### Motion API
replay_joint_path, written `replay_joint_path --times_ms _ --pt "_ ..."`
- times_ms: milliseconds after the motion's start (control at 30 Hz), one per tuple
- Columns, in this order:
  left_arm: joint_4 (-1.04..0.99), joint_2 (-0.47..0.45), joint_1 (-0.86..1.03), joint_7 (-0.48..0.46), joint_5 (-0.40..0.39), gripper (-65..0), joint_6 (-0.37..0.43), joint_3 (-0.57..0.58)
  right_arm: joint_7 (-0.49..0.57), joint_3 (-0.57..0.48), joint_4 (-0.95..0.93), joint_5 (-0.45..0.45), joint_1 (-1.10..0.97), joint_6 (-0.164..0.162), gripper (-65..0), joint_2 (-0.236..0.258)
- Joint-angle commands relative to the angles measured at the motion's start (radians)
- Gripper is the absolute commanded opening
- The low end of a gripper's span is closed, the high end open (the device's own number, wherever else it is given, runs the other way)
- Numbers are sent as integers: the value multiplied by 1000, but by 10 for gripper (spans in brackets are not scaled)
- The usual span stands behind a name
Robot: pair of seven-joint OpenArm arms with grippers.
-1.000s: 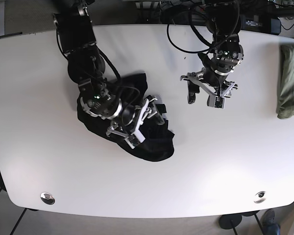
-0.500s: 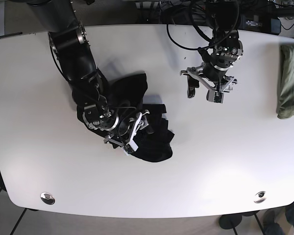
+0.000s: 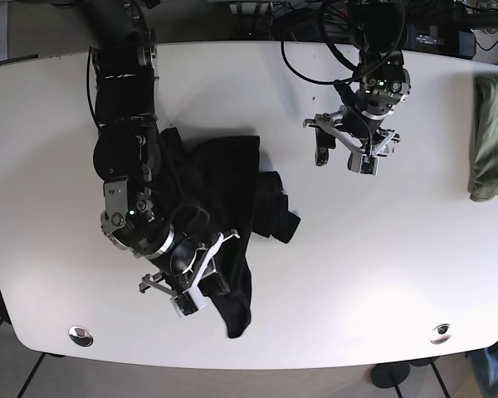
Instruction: Fold the T-shirt properly
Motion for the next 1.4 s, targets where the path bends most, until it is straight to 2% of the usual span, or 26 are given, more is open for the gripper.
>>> replay_joint_path --times_ms 33,133,233,300,433,533,600,767,833,900,1000,1333,1400 --pt "21 -2 -7 -22 -13 -285 -2 0 -39 45 111 12 45 6 -629 -9" --pt "21 6 -18 -30 -15 -285 -2 1 -62 113 162 12 48 13 -629 -8" --pt "5 4 -65 -105 -13 -283 -2 44 -65 214 197 14 46 16 -629 -6" --pt "-35 1 -82 -153 -9 -283 -1 104 -68 288 246 75 43 16 -629 -2" --pt "-97 0 -170 -177 -6 -283 2 136 -177 441 332 186 42 16 -629 37" --pt "-156 0 -249 -180 -6 -283 4 136 -189 499 329 267 -3 16 -629 115" --pt "-203 0 -300 -180 -6 -283 4 136 -188 515 329 290 -29 16 -629 140" --pt "-381 4 -446 -180 -9 -281 1 139 -188 519 329 301 -70 16 -629 143" --pt "-443 6 -479 -180 -12 -281 -1 204 -188 519 329 301 -83 16 -629 141" --pt "-450 4 -478 -180 -12 -282 -1 290 -186 516 329 301 -89 16 -629 141" --pt "-450 1 -437 -180 -9 -282 -1 357 -186 516 329 301 -90 16 -629 141" --pt "-481 -2 -389 -185 -6 -283 5 359 -186 515 329 301 -103 16 -629 141" --pt "-483 -2 -392 -226 -6 -283 18 359 -186 513 329 301 -101 16 -629 140"
